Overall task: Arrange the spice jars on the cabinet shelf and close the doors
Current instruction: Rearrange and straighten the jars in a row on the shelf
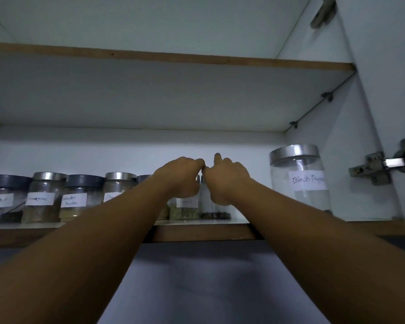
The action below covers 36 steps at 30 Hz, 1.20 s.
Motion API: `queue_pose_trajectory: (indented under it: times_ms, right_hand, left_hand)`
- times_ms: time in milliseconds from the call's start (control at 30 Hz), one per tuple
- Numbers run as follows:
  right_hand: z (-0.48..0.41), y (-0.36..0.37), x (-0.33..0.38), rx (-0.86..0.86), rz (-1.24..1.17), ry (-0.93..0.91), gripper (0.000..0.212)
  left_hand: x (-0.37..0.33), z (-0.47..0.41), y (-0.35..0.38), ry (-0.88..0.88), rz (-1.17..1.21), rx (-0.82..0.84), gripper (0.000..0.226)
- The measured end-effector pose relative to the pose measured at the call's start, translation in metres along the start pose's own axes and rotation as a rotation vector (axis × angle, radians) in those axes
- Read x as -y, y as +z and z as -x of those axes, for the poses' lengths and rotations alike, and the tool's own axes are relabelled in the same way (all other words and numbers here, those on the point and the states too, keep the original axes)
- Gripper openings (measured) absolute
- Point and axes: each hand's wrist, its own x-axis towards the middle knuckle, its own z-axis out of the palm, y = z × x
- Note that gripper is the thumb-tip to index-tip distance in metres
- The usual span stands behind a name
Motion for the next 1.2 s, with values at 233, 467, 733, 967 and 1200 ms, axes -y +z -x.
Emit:
queue_pose_trajectory:
  times_ms: [233,467,733,967,1200]
  right_hand:
    - [0.042,-0.041,-0.032,-0.358,0.203,-0.182,0.025]
    - [0.074,-0.066,-0.104,-0.176,-0.155,0.155,0.033]
    - [0.082,-0.067,-0.114,-0.190,-0.285,0.189,0.018]
    - [0.056,-0.052,-0.102,-0.113,-0.218,0.168,0.025]
    - [0.019,-0.020,-0.087,-0.012,-0.067,0.169,0.031]
  left_hand:
    - [-0.019,0.039,-0.018,0.053,0.099,0.086,0.035]
    - [-0.031,0.086,-0.027,0.050,0.265,0.082,0.029]
    - [0.011,0.119,-0.033,-0.124,0.190,0.008,0.054]
    - [0.018,0.121,-0.023,-0.119,0.153,-0.099,0.053]
    - [0.023,0.120,-0.015,-0.074,0.097,-0.174,0.056]
